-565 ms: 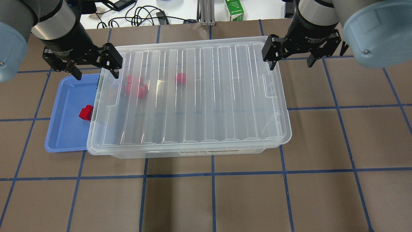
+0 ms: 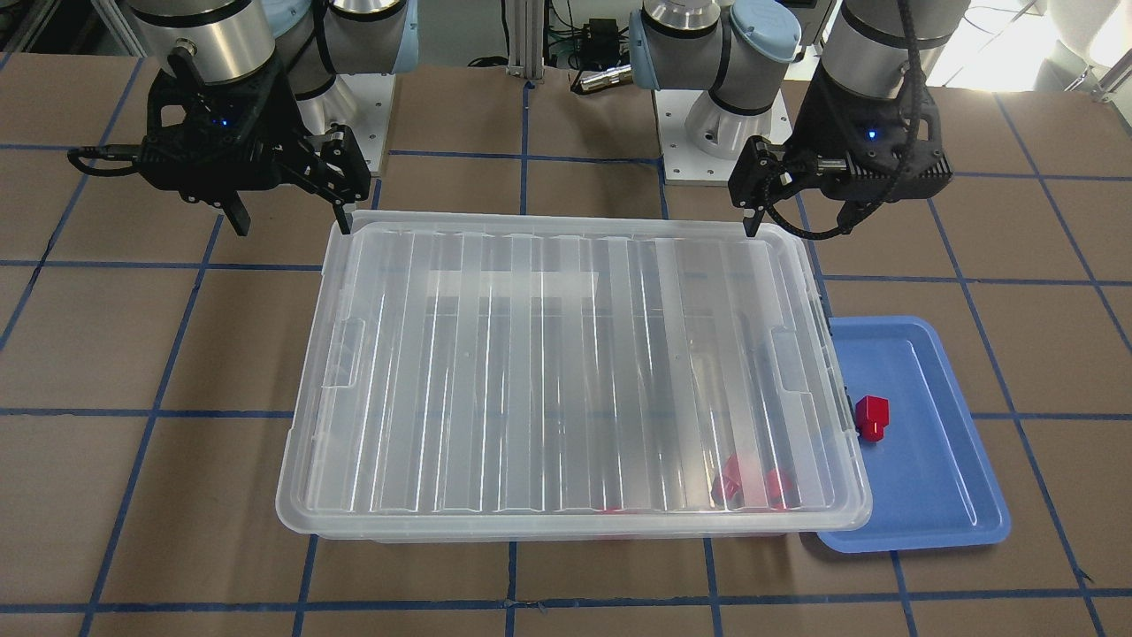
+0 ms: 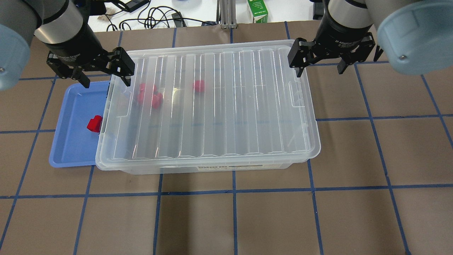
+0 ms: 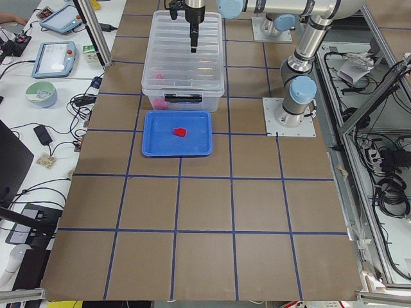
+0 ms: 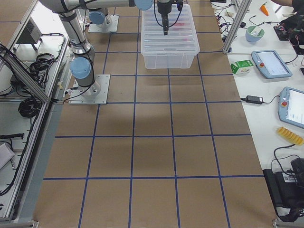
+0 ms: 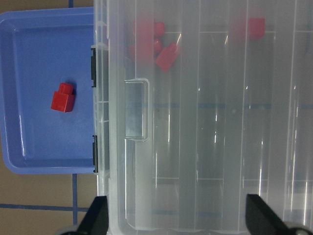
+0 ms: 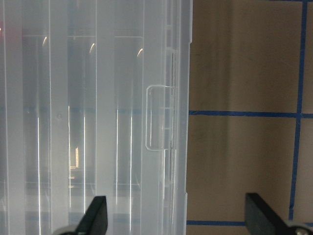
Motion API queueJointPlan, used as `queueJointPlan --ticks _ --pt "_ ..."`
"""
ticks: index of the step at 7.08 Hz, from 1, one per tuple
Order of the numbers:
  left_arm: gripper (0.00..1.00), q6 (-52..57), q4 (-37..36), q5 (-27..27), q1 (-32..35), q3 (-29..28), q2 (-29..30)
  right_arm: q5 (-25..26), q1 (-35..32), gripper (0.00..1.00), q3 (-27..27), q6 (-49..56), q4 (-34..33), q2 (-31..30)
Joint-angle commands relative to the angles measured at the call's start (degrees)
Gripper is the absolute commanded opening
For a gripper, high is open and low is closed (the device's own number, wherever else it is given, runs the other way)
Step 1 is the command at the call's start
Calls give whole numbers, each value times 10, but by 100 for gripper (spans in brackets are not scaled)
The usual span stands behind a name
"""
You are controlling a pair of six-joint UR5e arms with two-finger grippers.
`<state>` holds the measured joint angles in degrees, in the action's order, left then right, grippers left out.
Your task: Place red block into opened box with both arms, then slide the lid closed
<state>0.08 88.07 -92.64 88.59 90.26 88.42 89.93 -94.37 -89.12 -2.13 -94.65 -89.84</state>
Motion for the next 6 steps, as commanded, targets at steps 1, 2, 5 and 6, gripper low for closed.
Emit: queueJointPlan --ticks 1,2,5,6 --pt "100 -2 0 0 0 0 0 -7 17 100 0 9 -6 5" --pt "100 0 0 0 0 0 0 -2 27 100 -2 9 -11 11" --pt "100 1 0 -1 0 1 0 -2 28 100 -56 10 -131 92" --pt "100 5 0 -1 0 1 -1 -2 28 100 -91 10 -188 105"
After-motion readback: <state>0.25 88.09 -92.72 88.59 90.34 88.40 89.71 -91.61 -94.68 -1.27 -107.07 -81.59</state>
